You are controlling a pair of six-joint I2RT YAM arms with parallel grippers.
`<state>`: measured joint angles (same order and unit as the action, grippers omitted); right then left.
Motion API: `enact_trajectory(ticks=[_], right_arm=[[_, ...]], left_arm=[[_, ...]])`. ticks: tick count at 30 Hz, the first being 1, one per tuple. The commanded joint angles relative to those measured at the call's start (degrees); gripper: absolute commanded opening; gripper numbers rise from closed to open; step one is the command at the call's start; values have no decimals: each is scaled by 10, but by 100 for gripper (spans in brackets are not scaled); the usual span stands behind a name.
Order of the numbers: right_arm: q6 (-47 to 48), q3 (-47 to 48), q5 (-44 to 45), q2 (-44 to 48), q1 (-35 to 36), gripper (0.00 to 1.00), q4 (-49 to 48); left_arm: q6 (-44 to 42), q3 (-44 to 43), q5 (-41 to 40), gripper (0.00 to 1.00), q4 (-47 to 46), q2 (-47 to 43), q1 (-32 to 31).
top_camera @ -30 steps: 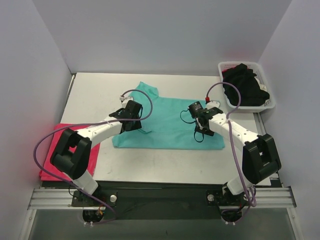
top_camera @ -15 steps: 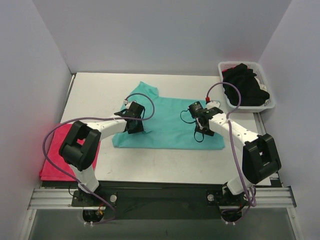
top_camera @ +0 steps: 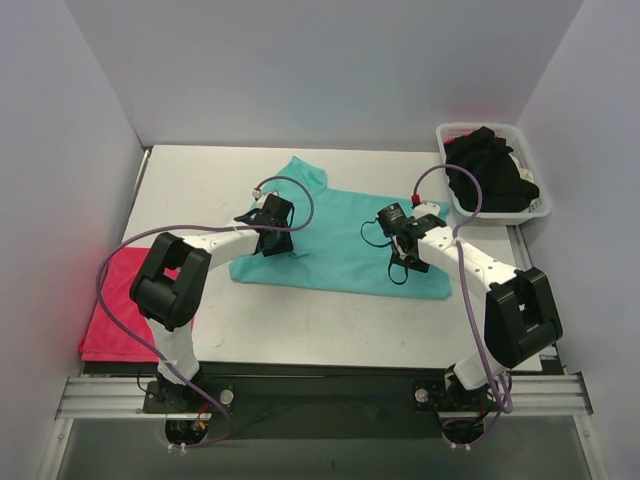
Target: Fold and stack the t-shirts
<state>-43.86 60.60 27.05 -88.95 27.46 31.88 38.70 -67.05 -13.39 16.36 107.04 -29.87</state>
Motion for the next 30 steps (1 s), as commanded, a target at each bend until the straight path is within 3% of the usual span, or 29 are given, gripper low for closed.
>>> enact_trajectory(ticks=[1,19,30], right_arm=[[-6,16,25,-7,0,39,27],[0,22,23,-18,-5,38,30],[29,82,16,-64,22,38,28]], left_arm=[[-7,-34,5,43,-37,7,3],[-14,-96,10,42,-52,53,3],[37,58,-122,42,8,-100,4]])
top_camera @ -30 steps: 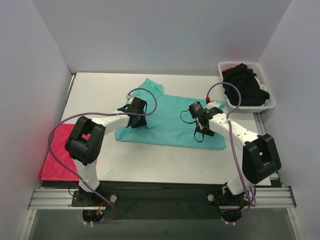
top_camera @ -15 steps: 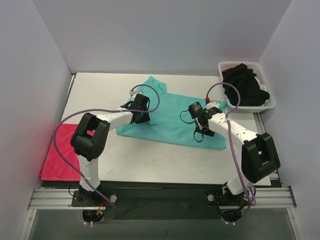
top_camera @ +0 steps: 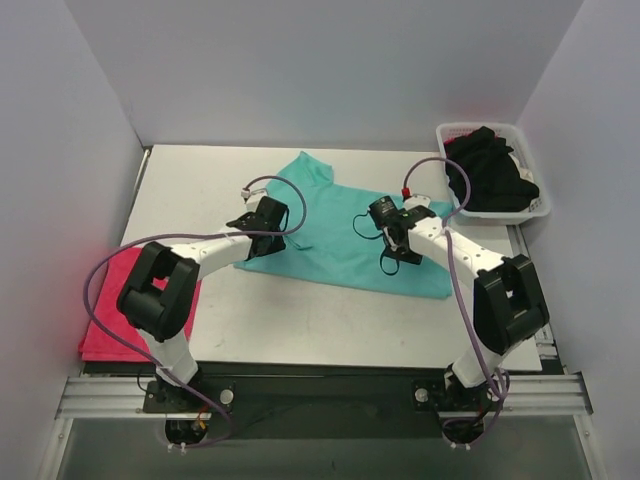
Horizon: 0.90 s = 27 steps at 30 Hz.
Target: Fold and stack the t-shirts
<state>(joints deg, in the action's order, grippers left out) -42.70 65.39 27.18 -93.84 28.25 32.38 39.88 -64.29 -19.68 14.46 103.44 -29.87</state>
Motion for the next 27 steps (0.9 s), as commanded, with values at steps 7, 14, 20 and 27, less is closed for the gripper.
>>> enact_trajectory(ticks=[7,14,20,27], right_arm=[[74,139,-5,-103,84,38,13],[128,249,-54,-172,117,38,-11],[165,334,-121,-231,126,39,-26],[218,401,-136,-292,188,39,-38]], left_arm=[[74,102,-84,43,62,-84,15],[93,109,-71,43,68,-68,46],[128,158,-59,41,100,-112,64],[136,222,-6,39,93,-174,65]])
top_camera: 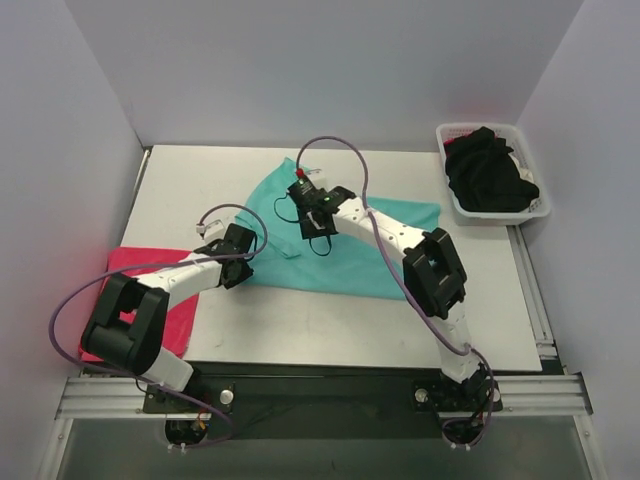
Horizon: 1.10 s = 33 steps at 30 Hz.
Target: Fold and stack the t-shirts
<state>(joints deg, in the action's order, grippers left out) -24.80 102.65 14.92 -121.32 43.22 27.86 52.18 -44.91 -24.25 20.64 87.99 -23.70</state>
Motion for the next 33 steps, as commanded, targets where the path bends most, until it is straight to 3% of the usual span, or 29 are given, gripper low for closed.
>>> enact_trajectory(ticks=[1,16,33], right_arm=[[44,33,-11,-29,55,39,7],[46,23,-66,-58,115,36,-19],[47,69,-1,-111,76,32,-24]], left_arm=[[12,31,45,39,33,-24,2],[27,47,44,39,62,-90,3],[32,68,54,39,77,-107,3]])
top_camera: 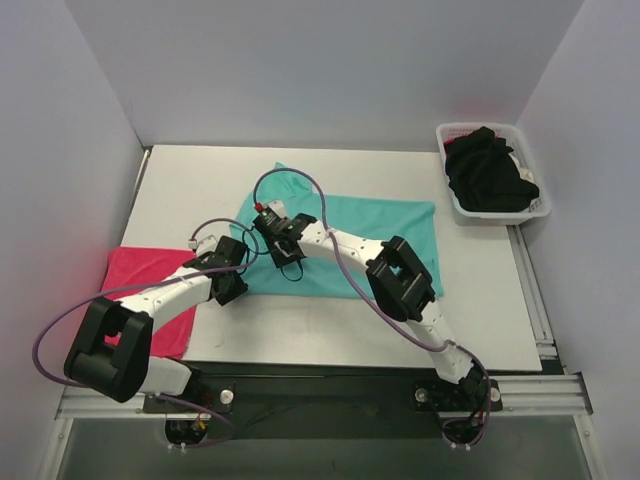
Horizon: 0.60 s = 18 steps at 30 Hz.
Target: Fold and stack the t-shirts
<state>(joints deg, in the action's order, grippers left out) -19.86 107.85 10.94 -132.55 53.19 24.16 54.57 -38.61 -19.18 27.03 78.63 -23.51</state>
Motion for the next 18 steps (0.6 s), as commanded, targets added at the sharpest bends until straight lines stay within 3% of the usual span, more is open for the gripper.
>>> enact_trajectory(ticks=[1,13,18], right_arm=[[-4,17,41,2,-29,32,12],[7,57,80,4,-104,32,10],[3,-15,105,86,-135,34,11]], left_arm=[[8,6,3,39,13,-13,1],[5,8,7,39,13,-17,1],[-17,0,10,39,9,-77,1]])
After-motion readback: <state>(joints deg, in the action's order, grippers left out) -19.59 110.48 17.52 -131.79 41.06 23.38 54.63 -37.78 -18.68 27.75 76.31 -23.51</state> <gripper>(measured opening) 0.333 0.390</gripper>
